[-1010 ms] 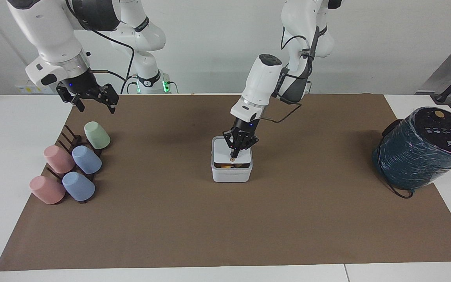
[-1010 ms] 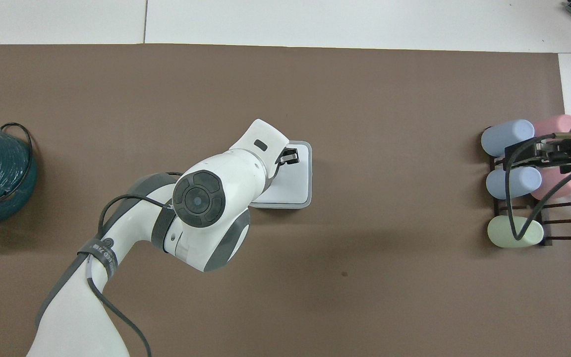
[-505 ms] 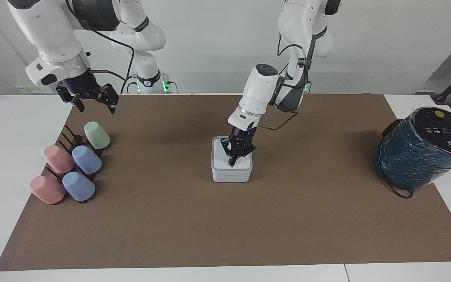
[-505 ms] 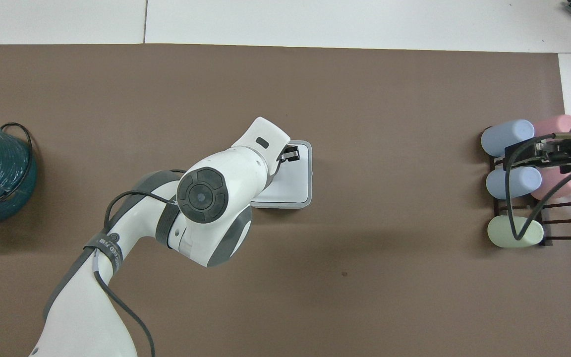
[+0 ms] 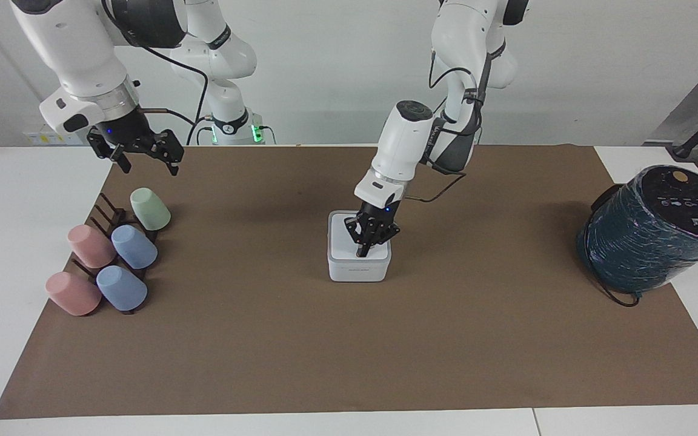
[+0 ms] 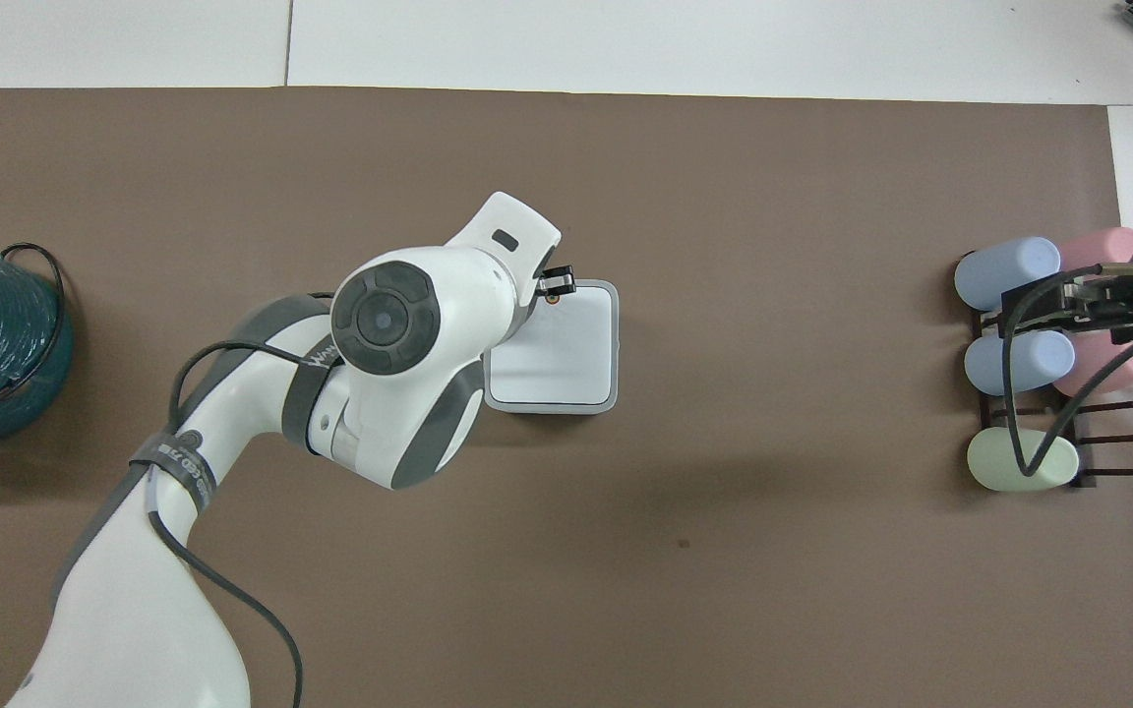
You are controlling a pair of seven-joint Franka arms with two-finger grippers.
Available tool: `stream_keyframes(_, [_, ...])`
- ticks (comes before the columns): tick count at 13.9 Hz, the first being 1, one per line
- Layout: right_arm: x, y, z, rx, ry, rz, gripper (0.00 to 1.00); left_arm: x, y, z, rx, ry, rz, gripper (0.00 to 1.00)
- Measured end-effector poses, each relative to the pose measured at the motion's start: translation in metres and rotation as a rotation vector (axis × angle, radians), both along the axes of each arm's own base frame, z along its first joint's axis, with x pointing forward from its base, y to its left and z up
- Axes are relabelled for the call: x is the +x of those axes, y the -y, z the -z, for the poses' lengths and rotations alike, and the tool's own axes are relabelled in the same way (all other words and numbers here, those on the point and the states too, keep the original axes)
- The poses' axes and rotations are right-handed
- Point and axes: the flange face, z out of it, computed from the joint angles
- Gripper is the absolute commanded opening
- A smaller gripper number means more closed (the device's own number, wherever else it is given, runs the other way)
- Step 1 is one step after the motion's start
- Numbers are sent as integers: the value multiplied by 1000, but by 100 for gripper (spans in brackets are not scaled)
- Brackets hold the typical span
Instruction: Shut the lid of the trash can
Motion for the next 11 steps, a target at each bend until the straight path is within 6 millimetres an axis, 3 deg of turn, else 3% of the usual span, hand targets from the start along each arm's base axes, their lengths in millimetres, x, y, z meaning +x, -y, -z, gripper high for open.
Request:
stream_keyframes(5, [0, 0, 0, 0, 0, 0, 100, 33, -48, -61, 87, -106, 33, 8])
stream_keyframes(8, [0, 0, 0, 0, 0, 0, 100, 53, -113, -88, 163, -189, 124, 9])
stream_keyframes(11, [0, 0, 0, 0, 0, 0, 100, 71, -188, -97, 277, -209, 208, 11])
